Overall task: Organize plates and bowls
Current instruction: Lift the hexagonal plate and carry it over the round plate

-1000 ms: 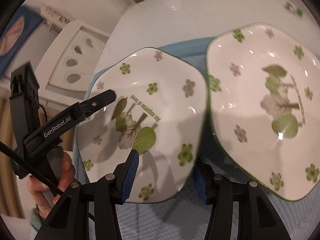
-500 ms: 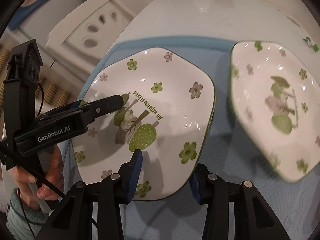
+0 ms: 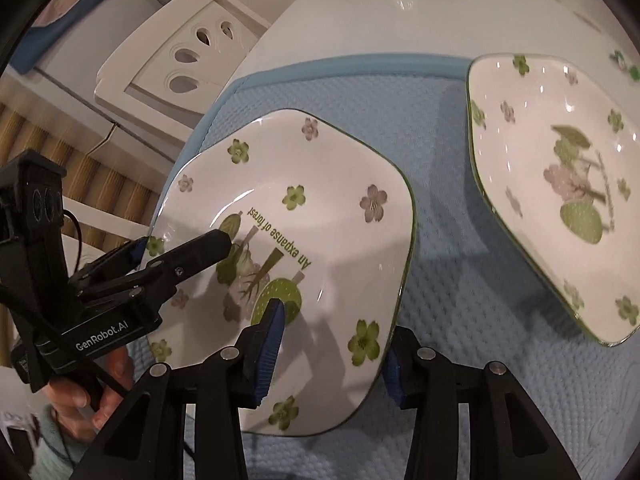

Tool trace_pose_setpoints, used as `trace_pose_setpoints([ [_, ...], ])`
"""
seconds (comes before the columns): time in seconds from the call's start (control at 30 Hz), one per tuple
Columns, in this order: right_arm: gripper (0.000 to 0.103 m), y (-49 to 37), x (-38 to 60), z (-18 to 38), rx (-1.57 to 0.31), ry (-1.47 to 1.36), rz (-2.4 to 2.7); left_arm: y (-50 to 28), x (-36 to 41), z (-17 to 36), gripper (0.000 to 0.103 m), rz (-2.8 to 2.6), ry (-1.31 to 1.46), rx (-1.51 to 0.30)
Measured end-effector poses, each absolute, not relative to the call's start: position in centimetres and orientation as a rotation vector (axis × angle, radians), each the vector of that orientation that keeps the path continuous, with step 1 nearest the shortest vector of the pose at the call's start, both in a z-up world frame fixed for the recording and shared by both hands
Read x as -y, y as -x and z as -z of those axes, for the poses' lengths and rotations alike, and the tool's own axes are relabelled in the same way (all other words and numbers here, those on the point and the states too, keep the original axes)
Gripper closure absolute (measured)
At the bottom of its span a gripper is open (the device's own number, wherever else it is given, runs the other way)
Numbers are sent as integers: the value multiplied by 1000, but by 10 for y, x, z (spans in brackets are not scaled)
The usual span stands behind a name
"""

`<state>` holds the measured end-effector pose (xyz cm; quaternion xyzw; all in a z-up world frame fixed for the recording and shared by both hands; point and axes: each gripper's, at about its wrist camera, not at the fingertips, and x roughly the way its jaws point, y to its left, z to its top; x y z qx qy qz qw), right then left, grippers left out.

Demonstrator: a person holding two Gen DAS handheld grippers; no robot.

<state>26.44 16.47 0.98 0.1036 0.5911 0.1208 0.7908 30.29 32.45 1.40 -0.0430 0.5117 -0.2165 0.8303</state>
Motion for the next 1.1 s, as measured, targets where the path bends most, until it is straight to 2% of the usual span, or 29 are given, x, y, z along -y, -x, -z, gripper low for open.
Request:
trace_pose_setpoints([
  [0.07,67,-256,-167,-15,-1222,-143,-242,-301,-327,-14,51,455,77,-1079],
  [0.27,67,-237,-158,-28,-1178,-84,-264,-287,-332,-22,62,470,38,-1043],
  [0.6,67,-200,-161,-72,-1076,14,-337,-242,-340,-58,63,489,52,-971],
  [1.1,67,-104,-154,-138,-987,16,-336,-142,-333,-125,63,530,41,-860],
])
